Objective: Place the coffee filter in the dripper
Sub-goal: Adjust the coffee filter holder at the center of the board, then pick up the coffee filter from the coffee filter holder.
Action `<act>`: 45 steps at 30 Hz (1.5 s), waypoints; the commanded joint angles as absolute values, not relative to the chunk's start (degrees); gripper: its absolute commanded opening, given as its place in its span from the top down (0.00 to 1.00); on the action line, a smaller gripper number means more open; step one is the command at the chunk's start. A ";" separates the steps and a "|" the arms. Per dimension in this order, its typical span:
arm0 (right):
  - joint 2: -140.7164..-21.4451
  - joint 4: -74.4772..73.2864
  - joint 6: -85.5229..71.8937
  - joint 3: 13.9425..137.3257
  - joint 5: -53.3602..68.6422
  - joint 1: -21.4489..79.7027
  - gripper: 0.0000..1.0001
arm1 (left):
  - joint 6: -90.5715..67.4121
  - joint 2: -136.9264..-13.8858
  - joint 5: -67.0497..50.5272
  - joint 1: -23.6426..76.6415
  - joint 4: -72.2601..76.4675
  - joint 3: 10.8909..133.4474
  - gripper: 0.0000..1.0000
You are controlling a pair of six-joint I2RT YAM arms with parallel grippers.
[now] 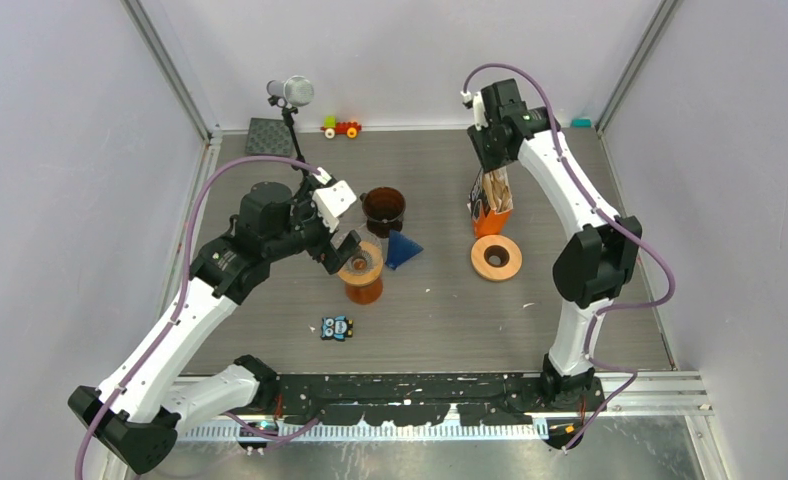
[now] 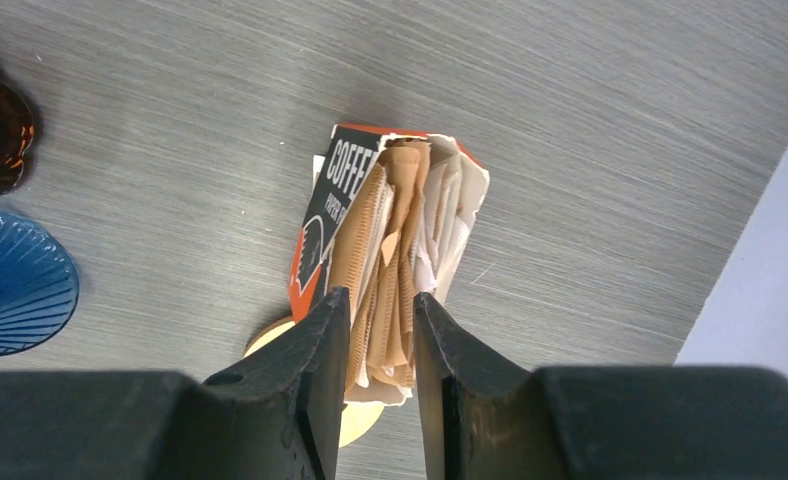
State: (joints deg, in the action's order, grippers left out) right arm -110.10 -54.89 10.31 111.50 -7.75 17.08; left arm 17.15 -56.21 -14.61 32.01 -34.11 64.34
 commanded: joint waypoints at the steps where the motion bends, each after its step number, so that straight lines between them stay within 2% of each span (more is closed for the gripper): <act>1: -106.96 -52.90 10.15 112.11 -9.94 16.09 0.67 | 17.73 -54.60 -15.58 31.97 -32.99 65.02 0.03; 6: -107.05 -53.59 10.53 109.92 -9.05 15.41 0.73 | 17.72 -54.46 -15.47 31.99 -33.07 64.89 0.03; 34: -108.36 -54.25 11.34 104.34 -6.55 15.30 0.81 | 18.06 -54.33 -15.37 31.95 -32.89 64.08 0.03; 40: -108.07 -54.75 11.07 105.74 -6.50 15.35 0.88 | 18.16 -54.32 -15.37 32.00 -32.88 64.10 0.03; 45: -107.32 -55.12 10.99 107.08 -6.64 15.37 0.97 | 18.11 -54.33 -15.38 31.99 -32.87 64.16 0.03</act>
